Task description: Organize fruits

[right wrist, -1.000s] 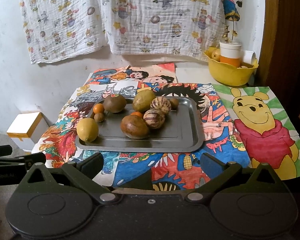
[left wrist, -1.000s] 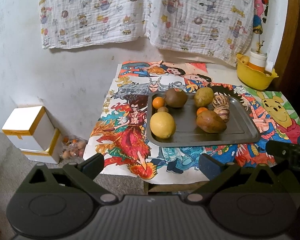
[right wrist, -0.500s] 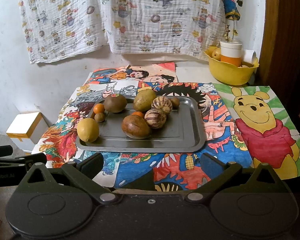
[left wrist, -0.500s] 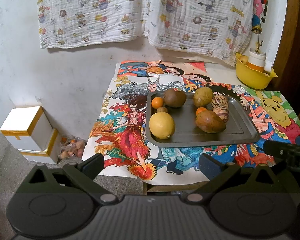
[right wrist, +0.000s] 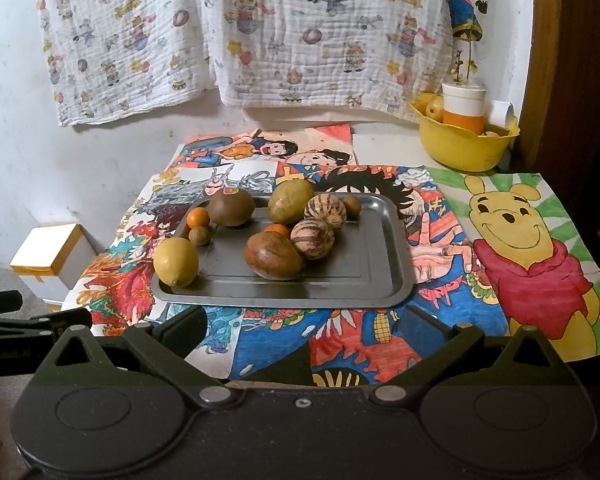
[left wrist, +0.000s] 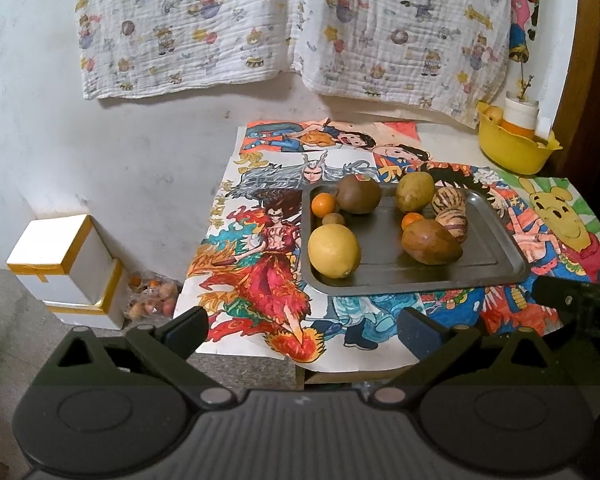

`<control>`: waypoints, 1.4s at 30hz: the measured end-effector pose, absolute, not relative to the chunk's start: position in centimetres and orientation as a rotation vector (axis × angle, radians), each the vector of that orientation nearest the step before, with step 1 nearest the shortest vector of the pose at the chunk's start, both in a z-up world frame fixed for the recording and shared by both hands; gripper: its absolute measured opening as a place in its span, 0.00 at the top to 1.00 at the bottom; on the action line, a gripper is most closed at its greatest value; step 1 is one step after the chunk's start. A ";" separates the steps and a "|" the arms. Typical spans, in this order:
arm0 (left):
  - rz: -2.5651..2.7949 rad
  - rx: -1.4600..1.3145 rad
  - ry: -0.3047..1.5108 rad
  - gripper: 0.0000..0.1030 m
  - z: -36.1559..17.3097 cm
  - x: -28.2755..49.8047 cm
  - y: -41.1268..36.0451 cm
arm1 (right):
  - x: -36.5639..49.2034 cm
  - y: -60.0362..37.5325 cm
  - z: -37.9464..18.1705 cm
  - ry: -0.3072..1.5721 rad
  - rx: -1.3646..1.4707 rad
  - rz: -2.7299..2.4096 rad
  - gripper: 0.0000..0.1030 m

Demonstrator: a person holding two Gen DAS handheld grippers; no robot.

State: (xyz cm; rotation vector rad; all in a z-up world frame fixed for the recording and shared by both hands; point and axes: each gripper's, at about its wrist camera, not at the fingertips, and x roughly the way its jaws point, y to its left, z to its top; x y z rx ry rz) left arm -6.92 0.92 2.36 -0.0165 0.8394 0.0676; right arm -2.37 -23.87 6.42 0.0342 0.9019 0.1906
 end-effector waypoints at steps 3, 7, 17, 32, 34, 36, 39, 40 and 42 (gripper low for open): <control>0.063 -0.015 0.847 0.01 2.3 -6.9 0.8 | -2.4 -23.7 6.5 0.903 0.033 0.189 0.01; 0.059 -0.006 0.854 0.01 2.4 -7.0 0.7 | -2.3 -23.8 6.4 0.904 0.035 0.189 0.01; 0.086 0.014 0.850 0.01 2.7 -7.2 0.7 | -2.4 -24.0 6.5 0.908 0.043 0.184 0.01; 0.071 0.036 0.845 0.01 2.8 -7.3 0.5 | -2.7 -24.7 7.1 0.902 0.042 0.178 0.01; 0.068 0.040 0.843 0.01 2.8 -7.3 0.5 | -2.7 -24.8 7.3 0.901 0.042 0.174 0.01; 0.065 0.046 0.839 0.01 2.8 -7.3 0.4 | -2.7 -24.7 7.3 0.901 0.041 0.173 0.01; 0.064 0.049 0.837 0.01 2.8 -7.3 0.5 | -2.7 -24.6 7.2 0.903 0.042 0.173 0.01; 0.063 0.049 0.837 0.01 2.8 -7.2 0.5 | -2.7 -24.5 7.0 0.905 0.042 0.173 0.01; 0.063 0.049 0.837 0.01 2.8 -7.2 0.5 | -2.6 -24.4 6.9 0.908 0.042 0.173 0.01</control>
